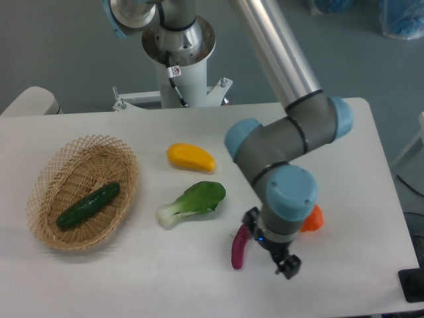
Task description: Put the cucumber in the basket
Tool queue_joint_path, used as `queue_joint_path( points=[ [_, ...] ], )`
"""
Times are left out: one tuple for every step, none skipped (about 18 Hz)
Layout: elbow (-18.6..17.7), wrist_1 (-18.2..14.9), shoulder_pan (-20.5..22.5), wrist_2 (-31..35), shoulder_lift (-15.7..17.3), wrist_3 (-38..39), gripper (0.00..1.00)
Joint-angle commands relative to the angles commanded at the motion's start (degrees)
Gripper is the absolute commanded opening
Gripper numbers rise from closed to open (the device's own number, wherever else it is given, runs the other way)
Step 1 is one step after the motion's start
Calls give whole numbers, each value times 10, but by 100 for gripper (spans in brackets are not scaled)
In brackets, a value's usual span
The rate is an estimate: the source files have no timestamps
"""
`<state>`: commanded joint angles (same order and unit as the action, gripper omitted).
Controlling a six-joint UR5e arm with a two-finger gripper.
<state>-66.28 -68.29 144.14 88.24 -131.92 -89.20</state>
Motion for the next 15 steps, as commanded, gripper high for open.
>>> queue_joint_path(
  points=[
    [7,-3,3,0,-4,-3,100],
    [7,-2,3,0,-4,-2,100],
    [9,-2,3,0,-4,-3,100],
    [10,-2,3,0,-7,-3,100],
    [10,-2,3,-2,-7,-3,100],
    [9,-1,3,-2,-7,-3,100],
    [8,-1,3,-1,-6,-3,100],
    [6,0,3,0,-6,-3,100],
    [5,1,3,0,-6,-3,100],
    [4,1,3,0,-6,-3,100],
    [4,2,3,0,-6,-3,100],
    [4,2,3,1,-6,-3,100],
    [4,2,2,2,-5,-3,100],
    [4,2,2,3,-5,-3,100],
    [4,2,2,4,-5,-3,100]
  ],
)
